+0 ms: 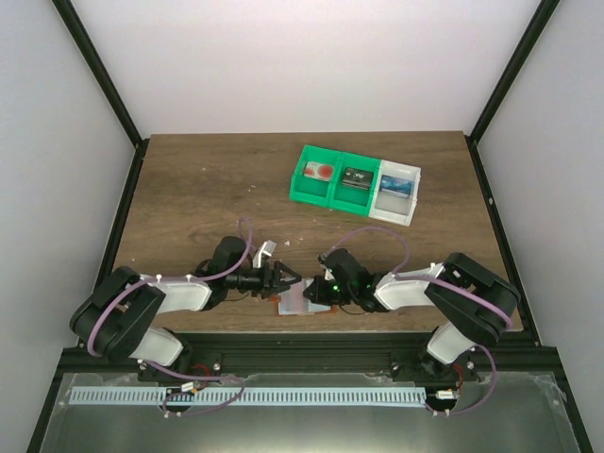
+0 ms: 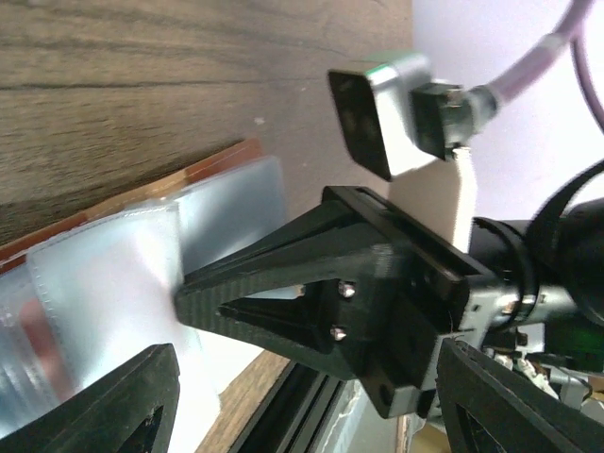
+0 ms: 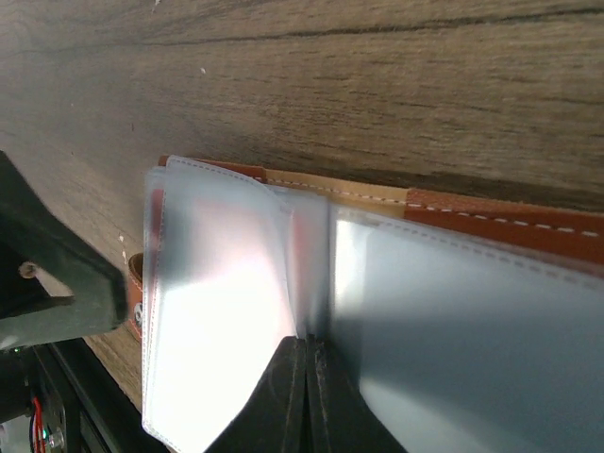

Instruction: Take the credit cards out of the card holder

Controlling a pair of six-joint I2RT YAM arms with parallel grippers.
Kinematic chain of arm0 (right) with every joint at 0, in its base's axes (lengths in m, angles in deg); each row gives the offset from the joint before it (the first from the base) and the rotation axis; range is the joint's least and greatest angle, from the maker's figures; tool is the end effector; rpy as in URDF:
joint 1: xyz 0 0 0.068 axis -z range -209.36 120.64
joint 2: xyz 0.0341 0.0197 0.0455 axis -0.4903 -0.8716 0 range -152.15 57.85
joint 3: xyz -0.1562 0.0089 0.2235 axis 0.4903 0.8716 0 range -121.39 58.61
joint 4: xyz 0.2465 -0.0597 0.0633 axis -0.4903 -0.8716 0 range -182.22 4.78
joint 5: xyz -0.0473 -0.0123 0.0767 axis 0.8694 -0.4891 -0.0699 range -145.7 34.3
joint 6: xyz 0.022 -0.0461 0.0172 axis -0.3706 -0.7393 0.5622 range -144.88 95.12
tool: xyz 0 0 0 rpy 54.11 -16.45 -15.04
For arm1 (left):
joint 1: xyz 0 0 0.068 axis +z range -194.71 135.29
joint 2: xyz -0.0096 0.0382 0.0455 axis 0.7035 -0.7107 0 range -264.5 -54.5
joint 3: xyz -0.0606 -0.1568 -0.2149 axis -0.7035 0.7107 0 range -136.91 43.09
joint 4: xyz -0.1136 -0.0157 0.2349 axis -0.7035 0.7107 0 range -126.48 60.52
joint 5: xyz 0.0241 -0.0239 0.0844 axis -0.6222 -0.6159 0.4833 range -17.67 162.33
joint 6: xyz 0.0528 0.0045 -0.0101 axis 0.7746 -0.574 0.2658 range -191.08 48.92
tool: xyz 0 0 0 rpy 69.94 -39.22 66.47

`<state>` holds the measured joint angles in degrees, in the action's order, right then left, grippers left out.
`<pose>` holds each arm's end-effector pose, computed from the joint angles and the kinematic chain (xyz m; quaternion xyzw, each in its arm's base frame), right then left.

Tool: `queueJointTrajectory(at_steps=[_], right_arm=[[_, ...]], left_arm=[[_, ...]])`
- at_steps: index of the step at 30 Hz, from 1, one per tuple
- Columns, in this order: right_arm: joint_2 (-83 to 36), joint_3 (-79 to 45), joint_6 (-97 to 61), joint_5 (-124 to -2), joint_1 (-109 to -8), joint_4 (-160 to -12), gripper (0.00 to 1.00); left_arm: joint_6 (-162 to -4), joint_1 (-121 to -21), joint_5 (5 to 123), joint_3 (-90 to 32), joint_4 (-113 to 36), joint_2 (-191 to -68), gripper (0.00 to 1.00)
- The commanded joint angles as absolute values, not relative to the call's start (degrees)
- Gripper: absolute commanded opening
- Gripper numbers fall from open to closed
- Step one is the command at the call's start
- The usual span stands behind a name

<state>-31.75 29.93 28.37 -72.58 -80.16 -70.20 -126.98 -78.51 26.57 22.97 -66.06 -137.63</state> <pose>0.1595 0.2119 0.1150 -0.0356 0.9178 0.3765 0.1212 0.1816 -0.1524 0.1301 0.0253 0.8316 -0.5506 0.0679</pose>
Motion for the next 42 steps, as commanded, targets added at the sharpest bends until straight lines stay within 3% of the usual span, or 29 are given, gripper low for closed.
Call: queueJointTrajectory(at_steps=[1, 8, 42], right_arm=[[-31.32, 32.18, 29.26, -72.42, -80.55, -72.95, 0.01], [-30.83, 32.66, 29.39, -72.56, -80.35, -72.67, 0.0], [-31.54, 31.9, 29.0, -72.97, -80.32, -72.92, 0.01]], left_arm=[[-124.01, -78.7, 27.2, 21.79, -62.52, -133.63, 0.76], [-118.17, -77.97, 32.07, 20.68, -52.0, -130.71, 0.79], [-119.1, -77.36, 29.82, 21.64, -56.83, -136.47, 0.8]])
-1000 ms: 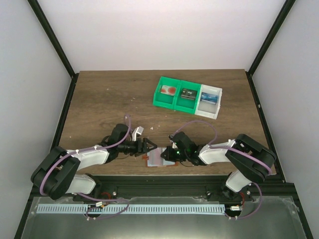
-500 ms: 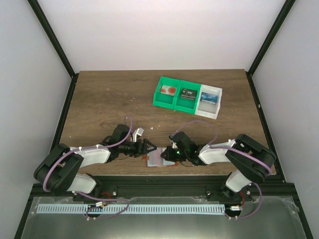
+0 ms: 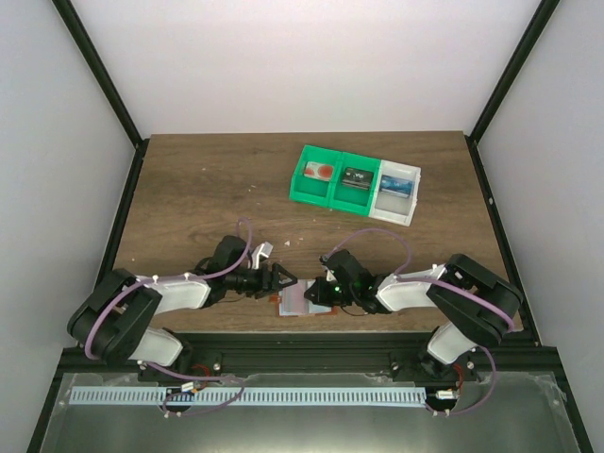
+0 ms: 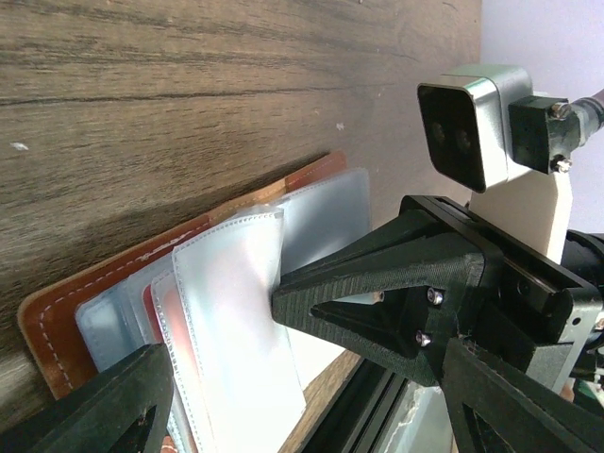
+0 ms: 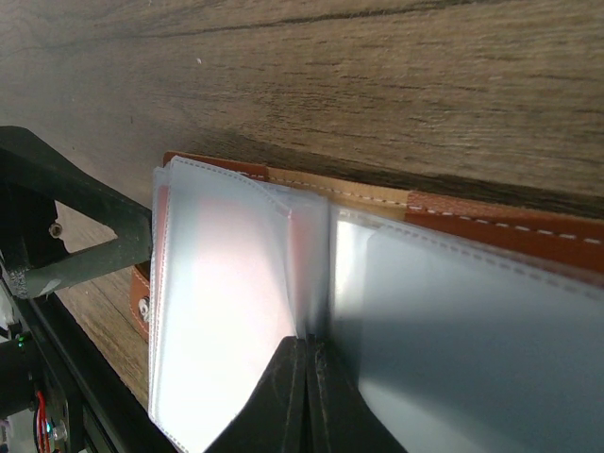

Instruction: Take the credit cards out of the card holder

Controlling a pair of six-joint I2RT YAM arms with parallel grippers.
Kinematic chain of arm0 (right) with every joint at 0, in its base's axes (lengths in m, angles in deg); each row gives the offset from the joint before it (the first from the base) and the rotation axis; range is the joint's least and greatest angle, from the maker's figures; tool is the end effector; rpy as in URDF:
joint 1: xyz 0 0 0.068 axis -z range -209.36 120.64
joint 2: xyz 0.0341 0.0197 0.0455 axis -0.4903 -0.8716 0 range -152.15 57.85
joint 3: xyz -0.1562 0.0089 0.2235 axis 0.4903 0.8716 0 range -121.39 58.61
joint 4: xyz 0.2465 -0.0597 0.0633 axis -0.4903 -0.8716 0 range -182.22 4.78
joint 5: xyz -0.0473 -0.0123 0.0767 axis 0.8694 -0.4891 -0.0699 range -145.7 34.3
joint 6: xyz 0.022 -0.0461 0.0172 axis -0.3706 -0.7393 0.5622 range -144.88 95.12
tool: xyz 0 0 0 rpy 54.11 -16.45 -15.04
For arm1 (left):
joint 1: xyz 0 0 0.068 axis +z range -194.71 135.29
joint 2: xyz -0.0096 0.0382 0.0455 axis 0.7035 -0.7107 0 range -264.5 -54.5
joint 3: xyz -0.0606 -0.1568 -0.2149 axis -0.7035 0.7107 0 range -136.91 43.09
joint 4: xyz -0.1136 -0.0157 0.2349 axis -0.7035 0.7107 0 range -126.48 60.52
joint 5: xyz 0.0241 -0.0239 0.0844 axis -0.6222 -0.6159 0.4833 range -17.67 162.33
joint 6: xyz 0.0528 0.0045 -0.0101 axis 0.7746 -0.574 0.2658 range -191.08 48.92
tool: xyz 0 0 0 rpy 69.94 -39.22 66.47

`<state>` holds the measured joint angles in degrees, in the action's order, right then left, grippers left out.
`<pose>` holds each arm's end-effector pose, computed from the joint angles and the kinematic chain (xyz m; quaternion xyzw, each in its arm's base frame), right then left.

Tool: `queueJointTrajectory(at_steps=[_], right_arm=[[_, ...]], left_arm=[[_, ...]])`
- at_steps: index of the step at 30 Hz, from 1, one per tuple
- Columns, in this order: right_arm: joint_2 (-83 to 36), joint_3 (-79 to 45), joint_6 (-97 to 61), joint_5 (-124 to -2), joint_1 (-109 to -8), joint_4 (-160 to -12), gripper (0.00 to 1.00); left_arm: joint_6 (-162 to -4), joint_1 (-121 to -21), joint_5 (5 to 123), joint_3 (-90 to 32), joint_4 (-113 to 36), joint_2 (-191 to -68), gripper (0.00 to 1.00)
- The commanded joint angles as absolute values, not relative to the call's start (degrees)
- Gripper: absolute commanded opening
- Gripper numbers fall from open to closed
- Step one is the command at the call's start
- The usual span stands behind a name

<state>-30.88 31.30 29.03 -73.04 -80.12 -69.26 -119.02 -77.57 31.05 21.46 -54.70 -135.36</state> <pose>0.1562 0.2080 0.1141 -0.0320 0.9160 0.3819 0.1185 0.1813 -0.1452 0.1282 0.0331 0.8634 -0.4958 0.0875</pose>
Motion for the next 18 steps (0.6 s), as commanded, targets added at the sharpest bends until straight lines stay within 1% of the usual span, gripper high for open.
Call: queueJointTrajectory(at_steps=[1, 18], right_arm=[[-31.61, 31.84, 28.99, -73.02, -80.34, -72.92, 0.01], [-32.24, 31.02, 28.36, -73.26, -80.33, -73.31, 0.0]], left_arm=[[-119.15, -77.31, 29.65, 21.72, -57.1, -136.57, 0.8], [-121.49, -77.39, 26.83, 21.47, -59.51, -135.64, 0.8]])
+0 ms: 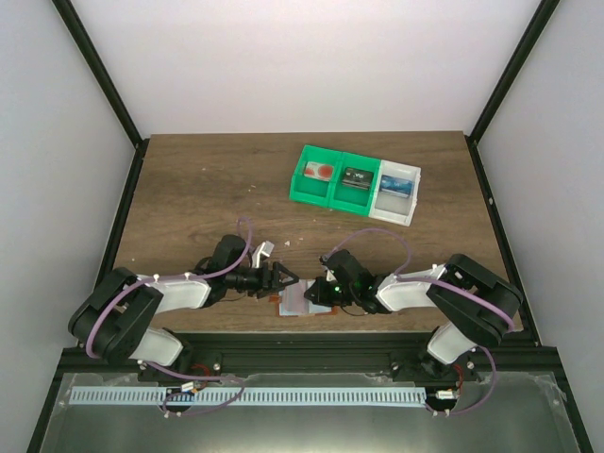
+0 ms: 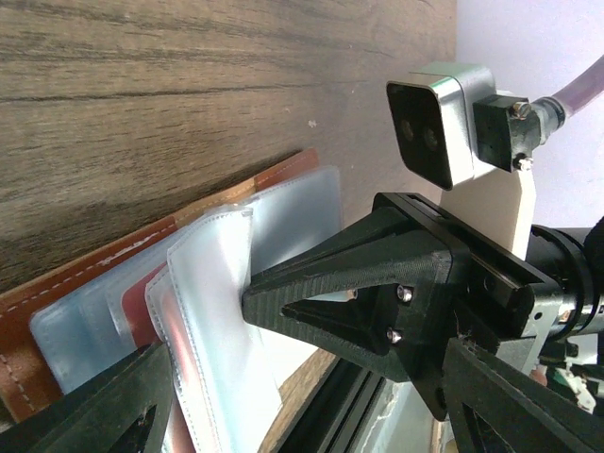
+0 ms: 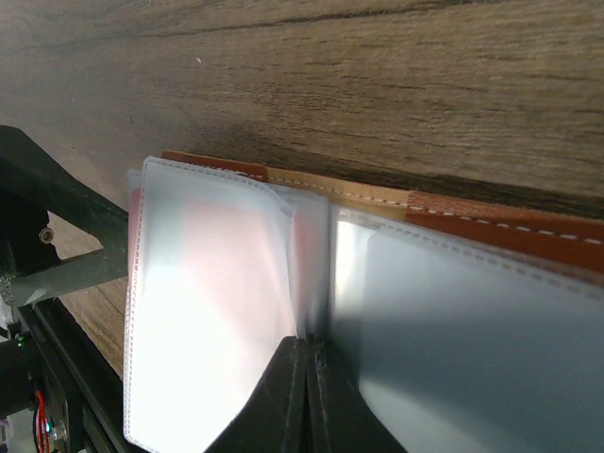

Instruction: Take the credit cards out of the card holder

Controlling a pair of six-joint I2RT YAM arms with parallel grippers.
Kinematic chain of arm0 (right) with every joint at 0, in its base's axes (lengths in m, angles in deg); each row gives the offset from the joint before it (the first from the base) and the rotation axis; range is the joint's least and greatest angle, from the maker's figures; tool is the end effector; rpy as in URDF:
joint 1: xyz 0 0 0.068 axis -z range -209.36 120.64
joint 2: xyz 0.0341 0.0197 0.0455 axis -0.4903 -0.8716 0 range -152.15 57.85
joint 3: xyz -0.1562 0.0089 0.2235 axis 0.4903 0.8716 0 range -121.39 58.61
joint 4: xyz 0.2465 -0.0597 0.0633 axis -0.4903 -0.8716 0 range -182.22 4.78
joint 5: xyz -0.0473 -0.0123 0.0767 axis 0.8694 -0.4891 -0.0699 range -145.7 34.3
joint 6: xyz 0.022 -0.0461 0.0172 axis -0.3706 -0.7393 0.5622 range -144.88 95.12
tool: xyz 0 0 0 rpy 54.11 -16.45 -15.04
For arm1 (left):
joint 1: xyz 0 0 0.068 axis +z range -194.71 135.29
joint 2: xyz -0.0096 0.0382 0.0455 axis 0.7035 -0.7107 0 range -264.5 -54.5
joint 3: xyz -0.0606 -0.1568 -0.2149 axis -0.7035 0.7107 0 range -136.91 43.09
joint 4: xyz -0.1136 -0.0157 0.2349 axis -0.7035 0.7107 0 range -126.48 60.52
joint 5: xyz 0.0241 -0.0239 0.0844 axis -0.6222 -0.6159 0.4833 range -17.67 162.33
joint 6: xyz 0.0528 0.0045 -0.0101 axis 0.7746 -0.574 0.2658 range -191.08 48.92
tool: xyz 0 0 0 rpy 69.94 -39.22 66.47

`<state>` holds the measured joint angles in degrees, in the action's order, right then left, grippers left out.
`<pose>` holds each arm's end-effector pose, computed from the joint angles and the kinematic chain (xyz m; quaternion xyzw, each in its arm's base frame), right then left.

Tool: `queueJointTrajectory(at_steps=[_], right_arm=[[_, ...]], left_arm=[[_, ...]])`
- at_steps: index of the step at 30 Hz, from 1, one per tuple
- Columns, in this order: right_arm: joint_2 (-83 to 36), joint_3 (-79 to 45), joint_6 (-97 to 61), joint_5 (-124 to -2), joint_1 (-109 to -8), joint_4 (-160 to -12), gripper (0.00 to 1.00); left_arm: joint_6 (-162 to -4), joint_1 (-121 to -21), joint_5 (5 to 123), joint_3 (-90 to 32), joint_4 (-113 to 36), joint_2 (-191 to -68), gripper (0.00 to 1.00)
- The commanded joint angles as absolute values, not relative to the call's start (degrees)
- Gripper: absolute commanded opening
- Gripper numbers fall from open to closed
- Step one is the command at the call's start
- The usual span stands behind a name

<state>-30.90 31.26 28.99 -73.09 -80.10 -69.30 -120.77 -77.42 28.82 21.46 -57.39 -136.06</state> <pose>0.1563 0.2080 0.1141 -0.0323 0.9160 0.3819 0.1182 0.1832 -0.1469 0.1298 0.0339 0.8527 -0.5150 0.0803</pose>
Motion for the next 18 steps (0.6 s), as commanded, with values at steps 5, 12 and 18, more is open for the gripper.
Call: queueJointTrajectory(at_steps=[5, 12, 18], right_arm=[[-32.32, 30.97, 28.38, -73.26, -80.33, -73.37, 0.01], [-32.31, 31.1, 28.48, -73.32, -80.36, -73.19, 0.06], [-30.94, 31.35, 28.73, -73.41, -80.33, -72.86, 0.08]], left_arm=[[-122.33, -77.39, 26.1, 21.54, -60.19, -134.8, 0.8], [-122.6, -77.47, 26.08, 21.47, -59.88, -133.77, 0.8], [-123.76, -78.01, 25.34, 21.49, -61.45, -133.71, 0.8]])
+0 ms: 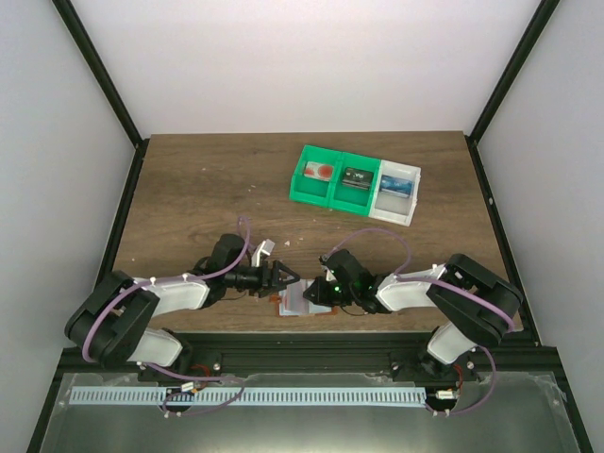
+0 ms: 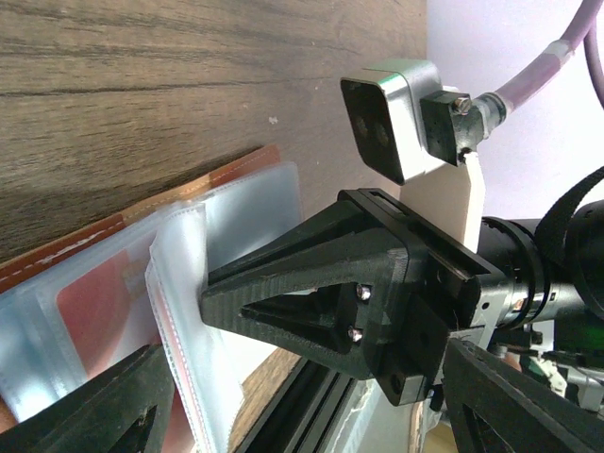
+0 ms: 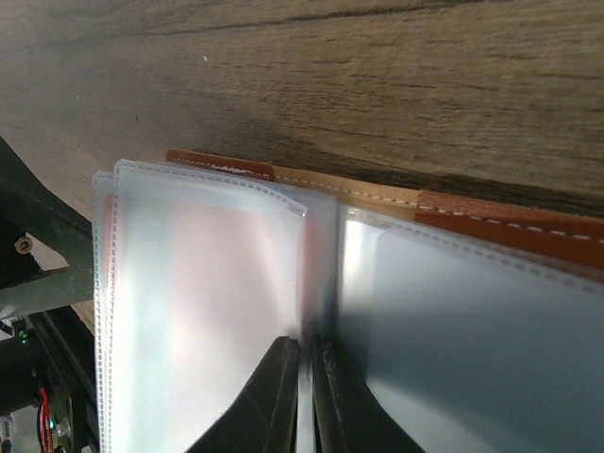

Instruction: Take the credit cards out of the card holder

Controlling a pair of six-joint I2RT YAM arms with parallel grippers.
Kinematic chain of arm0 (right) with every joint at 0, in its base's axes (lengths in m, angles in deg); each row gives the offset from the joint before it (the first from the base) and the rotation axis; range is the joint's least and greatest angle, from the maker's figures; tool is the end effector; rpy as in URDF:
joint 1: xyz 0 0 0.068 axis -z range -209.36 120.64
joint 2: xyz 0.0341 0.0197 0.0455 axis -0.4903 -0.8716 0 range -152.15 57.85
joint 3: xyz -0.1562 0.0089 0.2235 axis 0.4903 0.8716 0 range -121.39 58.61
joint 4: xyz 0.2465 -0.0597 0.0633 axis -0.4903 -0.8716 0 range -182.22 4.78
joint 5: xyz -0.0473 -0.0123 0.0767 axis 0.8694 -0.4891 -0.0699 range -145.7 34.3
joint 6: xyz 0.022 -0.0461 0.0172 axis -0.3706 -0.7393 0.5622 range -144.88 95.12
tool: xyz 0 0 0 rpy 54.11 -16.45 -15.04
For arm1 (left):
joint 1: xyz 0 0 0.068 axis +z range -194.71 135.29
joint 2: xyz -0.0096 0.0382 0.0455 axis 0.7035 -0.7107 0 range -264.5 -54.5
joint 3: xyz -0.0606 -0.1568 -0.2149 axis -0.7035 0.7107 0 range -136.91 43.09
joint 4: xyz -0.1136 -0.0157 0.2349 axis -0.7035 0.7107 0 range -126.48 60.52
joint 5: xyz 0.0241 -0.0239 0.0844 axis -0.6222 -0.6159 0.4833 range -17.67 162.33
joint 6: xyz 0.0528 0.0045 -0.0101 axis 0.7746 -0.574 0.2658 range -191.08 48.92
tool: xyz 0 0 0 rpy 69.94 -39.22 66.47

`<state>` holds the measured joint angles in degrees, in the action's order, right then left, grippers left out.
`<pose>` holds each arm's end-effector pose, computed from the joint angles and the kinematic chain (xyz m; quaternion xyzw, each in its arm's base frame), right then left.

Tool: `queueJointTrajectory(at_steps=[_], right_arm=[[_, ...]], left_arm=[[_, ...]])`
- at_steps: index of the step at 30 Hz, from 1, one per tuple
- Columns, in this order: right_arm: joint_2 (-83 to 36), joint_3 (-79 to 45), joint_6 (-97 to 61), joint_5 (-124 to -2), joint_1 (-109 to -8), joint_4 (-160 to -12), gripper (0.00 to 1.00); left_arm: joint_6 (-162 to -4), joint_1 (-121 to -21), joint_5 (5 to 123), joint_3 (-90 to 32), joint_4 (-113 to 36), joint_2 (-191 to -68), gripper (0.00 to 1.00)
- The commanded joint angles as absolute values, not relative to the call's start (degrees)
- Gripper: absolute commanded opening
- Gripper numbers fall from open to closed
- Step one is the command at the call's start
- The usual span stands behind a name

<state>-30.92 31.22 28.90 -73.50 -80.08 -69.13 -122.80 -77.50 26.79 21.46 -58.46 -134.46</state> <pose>0.1564 0.2084 0.1145 -0.0345 0.9149 0.3848 0.1169 0.1824 -0.1479 0.1378 0.0369 0.8404 -0.5355 0.0756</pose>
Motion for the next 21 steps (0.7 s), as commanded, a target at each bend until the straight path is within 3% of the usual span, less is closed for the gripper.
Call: queueJointTrajectory(at_steps=[1, 11, 21], right_arm=[[-30.92, 31.34, 28.75, -73.53, -80.38, -72.71, 0.07], [-31.2, 31.54, 28.71, -75.01, -80.33, -70.96, 0.02], [-30.13, 31.76, 28.46, -75.79, -80.34, -69.33, 0.03]], left_arm=[[-124.15, -78.06, 25.27, 21.43, -61.99, -133.77, 0.8], [-127.91, -79.49, 25.14, 21.77, -67.07, -133.84, 0.8], [-129.79, -79.71, 24.88, 22.25, -71.01, -134.49, 0.79]])
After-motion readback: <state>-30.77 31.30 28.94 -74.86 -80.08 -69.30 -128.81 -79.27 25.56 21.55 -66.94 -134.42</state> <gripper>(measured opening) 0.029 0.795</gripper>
